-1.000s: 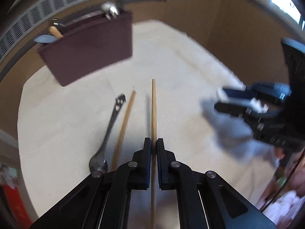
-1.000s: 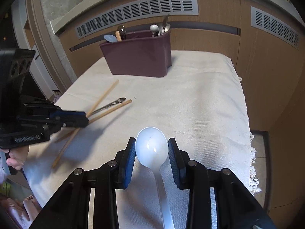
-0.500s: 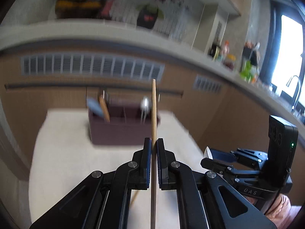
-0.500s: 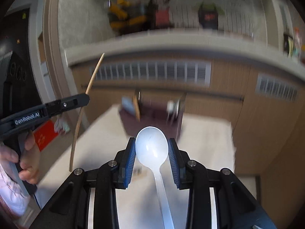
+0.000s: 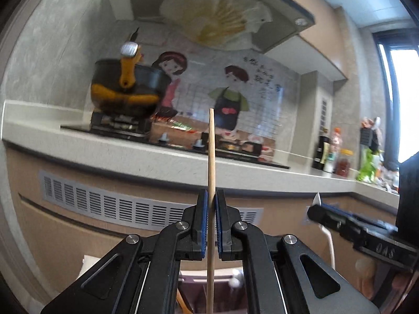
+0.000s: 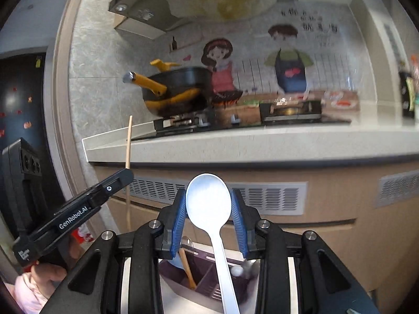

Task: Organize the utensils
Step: 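Carry the chopstick and white spoon over the caddy and open both tools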

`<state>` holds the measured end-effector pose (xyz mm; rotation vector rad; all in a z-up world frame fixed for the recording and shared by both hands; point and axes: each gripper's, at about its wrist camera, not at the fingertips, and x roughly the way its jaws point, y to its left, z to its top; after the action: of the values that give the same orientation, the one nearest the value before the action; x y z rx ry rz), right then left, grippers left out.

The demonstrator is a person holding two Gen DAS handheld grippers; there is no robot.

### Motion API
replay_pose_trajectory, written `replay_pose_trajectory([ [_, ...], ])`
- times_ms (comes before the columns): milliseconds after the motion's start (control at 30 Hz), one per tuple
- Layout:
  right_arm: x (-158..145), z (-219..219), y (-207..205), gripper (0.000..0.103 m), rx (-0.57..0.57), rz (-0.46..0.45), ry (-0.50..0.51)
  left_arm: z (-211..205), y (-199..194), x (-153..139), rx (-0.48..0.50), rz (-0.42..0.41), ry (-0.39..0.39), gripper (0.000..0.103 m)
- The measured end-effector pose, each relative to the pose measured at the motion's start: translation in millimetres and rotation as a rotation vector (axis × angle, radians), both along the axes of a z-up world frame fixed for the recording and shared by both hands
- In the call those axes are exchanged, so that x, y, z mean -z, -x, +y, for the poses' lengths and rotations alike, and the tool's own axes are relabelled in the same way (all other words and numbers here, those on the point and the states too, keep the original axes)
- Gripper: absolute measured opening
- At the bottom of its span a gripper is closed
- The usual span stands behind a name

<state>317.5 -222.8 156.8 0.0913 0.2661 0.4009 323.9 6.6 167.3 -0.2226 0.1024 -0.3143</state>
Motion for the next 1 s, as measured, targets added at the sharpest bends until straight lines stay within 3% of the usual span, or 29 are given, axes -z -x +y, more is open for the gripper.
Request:
replay_pose_trajectory([
  [133,35.3,2.4,-44.8,0.031,-0.037,0.083,-0.051,-6.1,-28.4,28.9,-0.019,0.016,0.01,0.006],
  [367,85.7,4.8,-82.1,0.032,-0.042,0.148,-0.053,-16.5,-60.5,87.4,0.009,0.102,-0.021,0.006],
  [633,113.5,0.5,-95.0,0.032,-0.014,0.163,-0.038,-24.6,-78.6,121.4,0.02,0.166,-0.041,0.006],
  [833,128.7,3.1,-85.1,0.035,0.012,0.177,0.032,-30.1,-72.7,138.5,0.005,0.202,-0.089,0.008],
  [900,128.0,5.1,-74.6,0.054,0.028,0.167,0.073,-29.7,-68.2,142.5,0.016,0.225,-0.099,0.012],
  [1000,122.3,13.1,-51.7,0.058,0.084,0.118,0.192,-23.7,-59.1,141.1,0.012,0.272,-0.096,0.042],
])
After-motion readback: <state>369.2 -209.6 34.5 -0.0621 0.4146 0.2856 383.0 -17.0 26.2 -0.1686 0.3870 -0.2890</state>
